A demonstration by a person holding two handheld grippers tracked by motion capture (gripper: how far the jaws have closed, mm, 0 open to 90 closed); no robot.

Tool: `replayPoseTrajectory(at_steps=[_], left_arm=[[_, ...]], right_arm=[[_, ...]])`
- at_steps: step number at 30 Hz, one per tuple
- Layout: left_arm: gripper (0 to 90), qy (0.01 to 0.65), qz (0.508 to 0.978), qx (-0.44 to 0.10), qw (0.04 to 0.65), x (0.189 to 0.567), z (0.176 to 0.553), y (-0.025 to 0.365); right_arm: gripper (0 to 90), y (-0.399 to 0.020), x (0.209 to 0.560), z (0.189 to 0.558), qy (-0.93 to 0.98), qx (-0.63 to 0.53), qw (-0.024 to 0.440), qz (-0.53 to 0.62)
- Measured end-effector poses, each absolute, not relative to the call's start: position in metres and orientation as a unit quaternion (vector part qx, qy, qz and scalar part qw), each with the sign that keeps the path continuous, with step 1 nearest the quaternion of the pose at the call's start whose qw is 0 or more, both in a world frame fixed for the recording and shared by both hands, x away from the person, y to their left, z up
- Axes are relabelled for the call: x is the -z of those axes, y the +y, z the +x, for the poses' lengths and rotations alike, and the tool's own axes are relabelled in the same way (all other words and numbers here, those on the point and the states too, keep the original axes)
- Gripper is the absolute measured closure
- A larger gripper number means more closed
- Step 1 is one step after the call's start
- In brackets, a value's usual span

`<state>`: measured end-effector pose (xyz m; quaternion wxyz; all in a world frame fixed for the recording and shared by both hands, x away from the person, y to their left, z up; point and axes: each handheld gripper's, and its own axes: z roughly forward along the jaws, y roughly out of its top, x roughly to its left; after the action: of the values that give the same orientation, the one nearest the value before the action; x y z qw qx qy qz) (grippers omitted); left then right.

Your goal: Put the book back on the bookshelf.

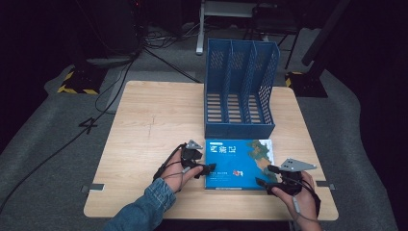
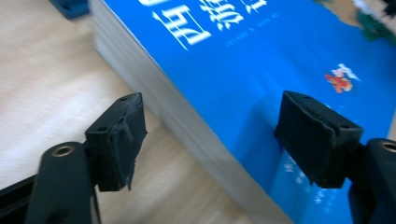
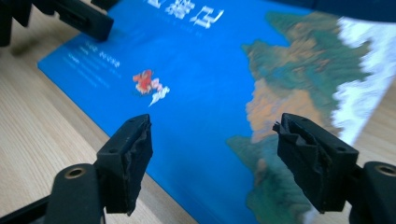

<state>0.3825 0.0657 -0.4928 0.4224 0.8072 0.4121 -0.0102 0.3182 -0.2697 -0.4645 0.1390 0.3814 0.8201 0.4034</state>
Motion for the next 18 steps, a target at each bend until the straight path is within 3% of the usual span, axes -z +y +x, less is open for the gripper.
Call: replayPoseTrajectory(at_steps=[5, 9, 15, 18], left_arm=[[16.8, 0.406, 0.806, 0.036, 0.430, 0.500, 0.379, 0.063], [11.8, 0.396, 0.808, 0.022, 0.436, 0.501, 0.376, 0.060], [17.0, 0.396, 0.813, 0.003, 0.427, 0.495, 0.370, 0.060], [25.8, 0.391, 0.818, -0.009, 0.422, 0.489, 0.369, 0.063]], right_arm=[[27.1, -0.262, 0.475, 0.321, 0.832, -0.386, 0.153, 0.367], [26.2, -0.259, 0.476, 0.322, 0.834, -0.380, 0.165, 0.364], [25.9, -0.259, 0.478, 0.322, 0.830, -0.387, 0.170, 0.364], [25.8, -0.258, 0.479, 0.322, 0.829, -0.390, 0.172, 0.364]])
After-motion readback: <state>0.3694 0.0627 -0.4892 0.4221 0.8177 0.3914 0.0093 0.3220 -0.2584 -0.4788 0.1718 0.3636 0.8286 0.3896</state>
